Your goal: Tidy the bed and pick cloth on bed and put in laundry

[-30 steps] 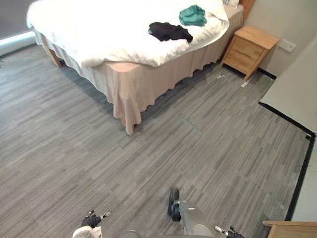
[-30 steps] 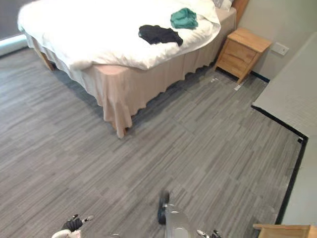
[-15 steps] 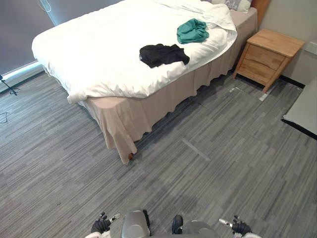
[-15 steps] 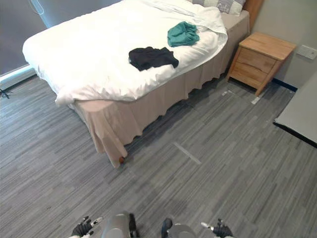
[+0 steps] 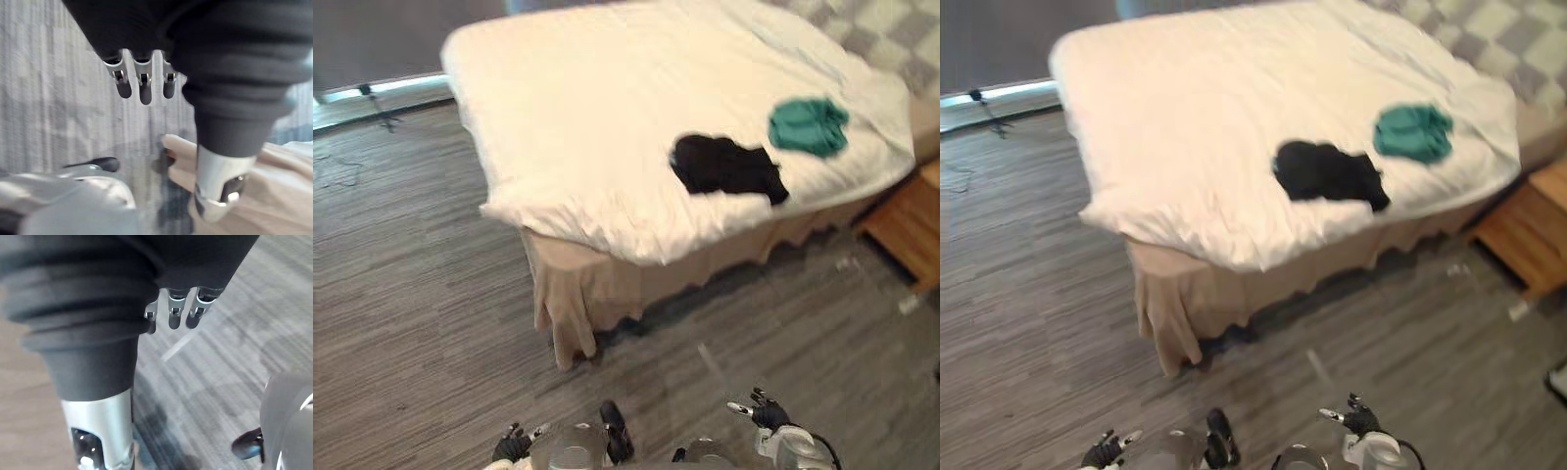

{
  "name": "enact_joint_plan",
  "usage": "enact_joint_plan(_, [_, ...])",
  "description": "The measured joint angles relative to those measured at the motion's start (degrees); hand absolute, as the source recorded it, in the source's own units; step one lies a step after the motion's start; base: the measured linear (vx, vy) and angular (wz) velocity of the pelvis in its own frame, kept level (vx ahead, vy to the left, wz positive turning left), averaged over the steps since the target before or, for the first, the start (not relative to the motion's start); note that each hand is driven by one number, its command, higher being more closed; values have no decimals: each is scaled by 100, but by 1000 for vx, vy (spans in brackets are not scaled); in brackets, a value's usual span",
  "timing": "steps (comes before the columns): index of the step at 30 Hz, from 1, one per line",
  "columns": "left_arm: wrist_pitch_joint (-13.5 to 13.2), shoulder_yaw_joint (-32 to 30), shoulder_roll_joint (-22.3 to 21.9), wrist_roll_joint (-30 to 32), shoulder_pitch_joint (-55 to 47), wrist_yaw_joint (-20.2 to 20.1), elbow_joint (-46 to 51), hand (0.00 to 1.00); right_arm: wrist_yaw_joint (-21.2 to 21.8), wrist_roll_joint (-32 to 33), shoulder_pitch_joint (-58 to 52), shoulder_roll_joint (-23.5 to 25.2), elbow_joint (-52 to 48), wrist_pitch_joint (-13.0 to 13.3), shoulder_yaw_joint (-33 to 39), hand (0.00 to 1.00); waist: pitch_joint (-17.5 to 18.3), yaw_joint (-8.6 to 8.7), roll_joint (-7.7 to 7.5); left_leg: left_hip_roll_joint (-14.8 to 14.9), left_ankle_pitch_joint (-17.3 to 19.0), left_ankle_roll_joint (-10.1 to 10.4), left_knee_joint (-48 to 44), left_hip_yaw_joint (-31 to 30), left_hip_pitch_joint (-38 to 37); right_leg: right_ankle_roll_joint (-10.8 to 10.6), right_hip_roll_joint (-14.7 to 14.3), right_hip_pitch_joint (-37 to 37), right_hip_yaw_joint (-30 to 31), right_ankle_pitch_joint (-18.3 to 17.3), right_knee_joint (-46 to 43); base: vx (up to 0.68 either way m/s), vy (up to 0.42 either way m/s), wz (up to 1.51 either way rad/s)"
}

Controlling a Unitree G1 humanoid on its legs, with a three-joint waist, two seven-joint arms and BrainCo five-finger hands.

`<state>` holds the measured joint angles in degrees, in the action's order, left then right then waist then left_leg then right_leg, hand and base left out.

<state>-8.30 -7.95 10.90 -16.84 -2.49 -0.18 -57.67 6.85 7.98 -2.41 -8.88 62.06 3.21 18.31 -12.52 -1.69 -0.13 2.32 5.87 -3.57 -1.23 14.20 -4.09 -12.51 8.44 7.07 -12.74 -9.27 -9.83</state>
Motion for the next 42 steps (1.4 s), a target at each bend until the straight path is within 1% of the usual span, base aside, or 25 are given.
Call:
enact_joint_plan(1, [9, -10, 22, 8, 15, 1, 1, 0, -19, 94, -26, 42, 1, -35, -2, 0, 6, 4, -39, -7, 11, 59, 25, -100, -40, -53, 52, 115, 125, 161, 148, 319, -229, 105])
enact_joint_plan(2, [22, -54, 53, 54, -14, -2, 1, 0, -30, 238, -149, 135, 4, -113, -5, 0, 7, 12, -109, 4, 51, 234, 21, -215, -171, -18, 132, 271, 300, 429, 309, 373, -265, 95])
enact_joint_plan(3, [20, -246, 45, 94, -135, -7, 44, 0, -32, 386, -263, 234, 7, -184, -52, 0, 50, 10, -183, 30, 172, 397, -54, -294, -327, 225, 143, 301, 415, 708, 347, 427, -283, 82])
enact_joint_plan(4, [20, -306, 47, 93, -231, -3, 79, 0, -18, 457, -305, 280, 7, -222, -66, 0, 87, 12, -236, 36, 228, 437, -174, -310, -358, 347, 141, 292, 439, 854, 348, 518, -324, 63])
enact_joint_plan(5, [12, -474, 92, 92, -380, 0, 131, 0, -1, 628, -364, 391, 7, -302, -73, 0, 187, 11, -395, 14, 453, 620, -408, -287, -366, 621, 140, 194, 472, 1225, 408, 659, -464, 65])
enact_joint_plan(6, [9, -582, 246, 78, -512, -4, 162, 0, 14, 774, -451, 494, 19, -436, -72, 0, 324, 13, -668, -57, 723, 792, -639, -236, -405, 867, 153, -7, 527, 1734, 432, 635, -473, 33])
enact_joint_plan(7, [6, -687, 98, 25, -517, 8, 130, 0, 32, 809, -342, 390, 53, -525, -54, 0, 333, -87, -450, 168, 895, 944, -810, -170, -433, 830, -19, -118, 427, 1524, 495, 478, -390, 3])
enact_joint_plan(8, [-7, -703, 15, -26, -530, 4, 130, 0, 41, 827, -279, 317, 32, -554, -47, 0, 363, -89, -318, 349, 927, 1005, -893, -101, -403, 939, -177, -135, 412, 1605, 537, 286, -187, -6])
enact_joint_plan(9, [-90, -688, -190, -48, -511, 2, 130, 0, 94, 840, -175, 105, -31, -569, -11, 0, 346, 0, 18, 594, 916, 1078, -768, 1, -462, 1023, -392, -299, 319, 1509, 717, 333, -177, 15])
enact_joint_plan(10, [-151, -693, -264, -49, -493, 8, 131, 0, 97, 843, -132, 25, -17, -609, 48, 0, 340, 10, 126, 646, 878, 1142, -648, 19, -560, 1059, -461, -331, 298, 1468, 762, 324, -150, 17])
enact_joint_plan(11, [-277, -706, -361, -23, -493, 17, 131, 0, 99, 869, -41, -111, -5, -721, 207, 0, 349, 37, 312, 744, 740, 1325, -407, 75, -707, 1131, -579, -357, 274, 1420, 796, 286, -135, -3])
enact_joint_plan(12, [-288, -712, -368, -17, -491, 20, 131, 0, 99, 881, -39, -126, -5, -731, 223, 0, 346, 44, 329, 748, 710, 1341, -384, 84, -719, 1138, -585, -366, 268, 1413, 801, 223, -104, 9])
enact_joint_plan(13, [-496, -877, -364, 118, -484, 190, 196, 0, 123, 933, -46, -253, 21, -839, 476, 0, 339, 204, 369, 717, 419, 1366, -275, 145, -825, 1161, -601, -540, 204, 1353, 865, 176, -94, 15])
enact_joint_plan(15, [-731, -1124, -161, 362, -361, 468, 584, 0, 144, 947, -174, -383, 60, -858, 682, 0, 340, 229, 369, 706, 234, 1315, -278, 333, -925, 1188, -599, -692, 203, 1296, 914, 90, -73, 6])
enact_joint_plan(17, [-806, -1291, 223, 593, -203, 687, 1111, 0, 159, 948, -253, -428, 67, -846, 692, 0, 341, 237, 372, 704, 212, 1296, -269, 429, -890, 1182, -606, -694, 205, 1288, 995, 17, -25, 0])
enact_joint_plan(20, [-1014, -1293, 1408, 841, 329, 1205, 2469, 0, 182, 1001, -370, -371, 221, -816, 707, 0, 371, 258, 415, 723, 210, 1298, -40, 571, -818, 1165, -663, -702, 140, 1372, 1290, -67, -17, 13])
enact_joint_plan(22, [-1038, -1290, 1890, 889, 710, 1262, 3264, 0, 186, 1000, -456, -258, 222, -752, 827, 0, 387, 269, 440, 732, 213, 1297, 97, 594, -767, 1173, -680, -715, 94, 1519, 1504, -82, 0, 20])
enact_joint_plan(24, [-1093, -1289, 2199, 883, 971, 1213, 3641, 0, 170, 1009, -490, -187, 218, -686, 851, 0, 382, 270, 453, 731, 222, 1293, 141, 660, -784, 1163, -679, -712, 96, 1565, 1506, -87, 26, -1])
enact_joint_plan(27, [-1267, -1268, 2633, 682, 1487, 947, 4109, 0, 118, 1011, -587, -45, 162, -620, 856, 0, 436, 282, 437, 730, 283, 1255, 133, 881, -828, 1165, -676, -709, 144, 1641, 1547, -79, 31, -12])
enact_joint_plan(30, [-1355, -1073, 2919, 290, 1996, 529, 4190, 0, 97, 1010, -701, 73, 141, -604, 854, 0, 575, 258, 391, 739, 334, 1291, 82, 1120, -790, 1182, -708, -580, 326, 1709, 1548, -63, 5, -36])
enact_joint_plan(34, [-1311, -596, 3002, 220, 2430, 85, 4186, 0, 94, 999, -832, 199, -36, -604, 855, 0, 621, 279, 368, 765, 340, 1303, 16, 1328, -783, 1231, -764, -486, 464, 1776, 1546, -25, -13, -27])
enact_joint_plan(35, [-1243, -395, 2999, 398, 2490, 49, 4183, 0, 95, 994, -847, 209, -45, -603, 854, 0, 621, 313, 368, 768, 341, 1306, 10, 1375, -788, 1236, -774, -471, 496, 1782, 1546, -22, -13, -18])
enact_joint_plan(37, [-1108, 255, 2998, 1237, 2537, -2, 3995, 0, 83, 992, -887, 216, -87, -590, 844, 0, 622, 475, 391, 769, 343, 1312, 30, 1444, -809, 1231, -778, -465, 514, 1785, 1546, -26, 0, -12])
enact_joint_plan(40, [-960, 991, 2905, 1943, 2536, -12, 3925, 0, 33, 999, -916, 263, -185, -557, 786, 0, 622, 535, 392, 763, 349, 1323, 40, 1555, -807, 1206, -782, -409, 559, 1800, 1546, -26, 9, -15])
enact_joint_plan(42, [-713, 1464, 2623, 2268, 2532, -86, 3866, 0, -18, 1000, -940, 269, -272, -468, 563, 0, 620, 543, 394, 755, 352, 1327, 59, 1628, -805, 1198, -788, -367, 594, 1800, 1546, -22, 11, -13])
